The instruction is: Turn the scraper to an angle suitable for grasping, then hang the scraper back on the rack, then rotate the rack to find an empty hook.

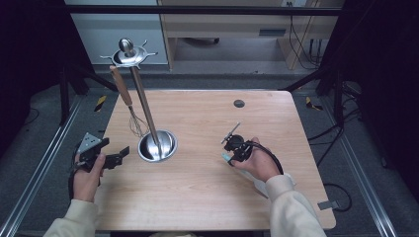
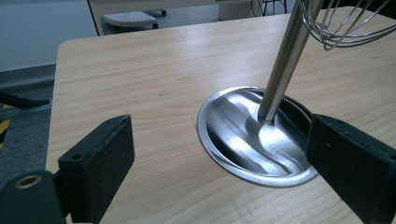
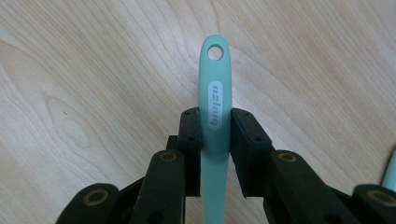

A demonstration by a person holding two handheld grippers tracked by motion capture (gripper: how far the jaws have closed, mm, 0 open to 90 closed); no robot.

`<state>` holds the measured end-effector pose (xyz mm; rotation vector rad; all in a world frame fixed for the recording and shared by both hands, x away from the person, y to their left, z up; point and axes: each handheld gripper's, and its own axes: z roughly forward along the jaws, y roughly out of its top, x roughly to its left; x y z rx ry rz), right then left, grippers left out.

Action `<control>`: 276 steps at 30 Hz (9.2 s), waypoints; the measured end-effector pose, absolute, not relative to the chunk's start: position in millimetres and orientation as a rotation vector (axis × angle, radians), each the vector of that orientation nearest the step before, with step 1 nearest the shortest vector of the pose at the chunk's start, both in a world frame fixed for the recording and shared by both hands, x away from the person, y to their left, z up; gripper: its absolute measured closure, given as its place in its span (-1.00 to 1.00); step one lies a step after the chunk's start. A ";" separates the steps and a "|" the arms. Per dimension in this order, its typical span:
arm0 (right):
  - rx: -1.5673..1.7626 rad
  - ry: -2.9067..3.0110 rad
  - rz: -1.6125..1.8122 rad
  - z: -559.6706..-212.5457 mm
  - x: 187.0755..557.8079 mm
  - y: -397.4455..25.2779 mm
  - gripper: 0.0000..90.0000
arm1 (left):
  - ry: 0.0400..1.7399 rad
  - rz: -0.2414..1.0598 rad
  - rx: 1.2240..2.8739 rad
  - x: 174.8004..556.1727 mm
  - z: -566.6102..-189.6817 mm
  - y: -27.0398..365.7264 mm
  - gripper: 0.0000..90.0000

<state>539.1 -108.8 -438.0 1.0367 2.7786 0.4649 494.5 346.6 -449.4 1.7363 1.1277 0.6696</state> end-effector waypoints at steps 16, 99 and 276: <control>0.991 2.666 0.648 -397.9 527.2 -95.7 0.66 | 1.124 0.670 1.742 494.4 -449.4 346.3 -0.83; 0.831 2.141 1.390 -268.8 502.7 -0.2 0.65 | 1.113 0.664 1.744 493.2 -448.9 346.0 -0.83; 1.166 2.060 1.137 -381.5 486.0 -110.2 0.58 | 0.694 0.716 1.635 445.7 -235.5 296.6 0.67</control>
